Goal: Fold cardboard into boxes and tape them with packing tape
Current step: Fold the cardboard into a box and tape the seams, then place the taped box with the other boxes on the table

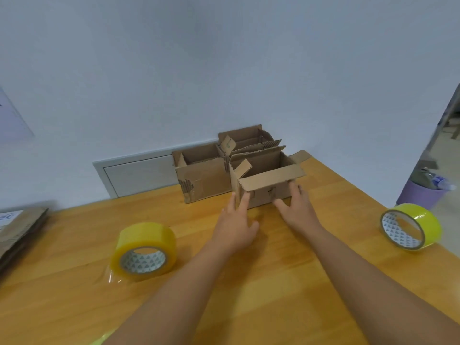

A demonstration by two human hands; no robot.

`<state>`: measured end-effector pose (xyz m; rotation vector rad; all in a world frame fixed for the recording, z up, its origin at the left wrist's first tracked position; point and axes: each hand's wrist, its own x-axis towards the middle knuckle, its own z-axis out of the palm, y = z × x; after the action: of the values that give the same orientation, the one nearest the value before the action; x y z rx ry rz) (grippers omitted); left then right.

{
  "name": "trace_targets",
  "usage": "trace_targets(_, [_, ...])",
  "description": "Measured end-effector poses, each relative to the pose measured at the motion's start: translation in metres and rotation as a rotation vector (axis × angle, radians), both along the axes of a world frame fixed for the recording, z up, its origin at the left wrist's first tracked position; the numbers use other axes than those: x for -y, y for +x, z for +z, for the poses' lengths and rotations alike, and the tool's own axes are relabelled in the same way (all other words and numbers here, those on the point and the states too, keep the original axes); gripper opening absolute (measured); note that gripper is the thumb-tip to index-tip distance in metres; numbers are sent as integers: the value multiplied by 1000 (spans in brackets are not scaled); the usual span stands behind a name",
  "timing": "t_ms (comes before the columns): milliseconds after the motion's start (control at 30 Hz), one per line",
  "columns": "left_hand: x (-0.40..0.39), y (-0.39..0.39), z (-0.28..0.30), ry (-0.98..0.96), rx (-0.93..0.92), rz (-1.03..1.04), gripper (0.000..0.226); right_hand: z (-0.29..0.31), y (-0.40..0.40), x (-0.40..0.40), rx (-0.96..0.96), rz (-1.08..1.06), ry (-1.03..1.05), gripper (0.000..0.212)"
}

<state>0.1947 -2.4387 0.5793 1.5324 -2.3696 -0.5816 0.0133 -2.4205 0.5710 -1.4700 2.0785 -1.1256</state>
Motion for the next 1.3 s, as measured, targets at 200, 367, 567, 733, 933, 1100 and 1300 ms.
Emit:
trace_targets(200, [-62,57,15,-166,23,21,69,7,66,-61,-226,77,-55,67])
trace_targets(367, [-111,140,28,-348,54,52,61,23,137,-91,-359,222,-165,71])
trace_targets(567, [-148,252,37,-548,91,163,55,47,238,-104,-428,383,-333,72])
trace_targets(733, [-156,338,36,-560,150,315,57,61,324,-102,-450,507,-406,72])
trace_targets(933, [-143,419,12,-439,157,476,56,38,411,-87,-503,627,-313,73])
trace_targets(1100, [-114,462,-3,-368,134,566,59,8,459,-63,-561,737,-104,72])
trace_targets(1300, [-61,489,-9,-298,125,642,58,-20,491,-38,-572,844,62,69])
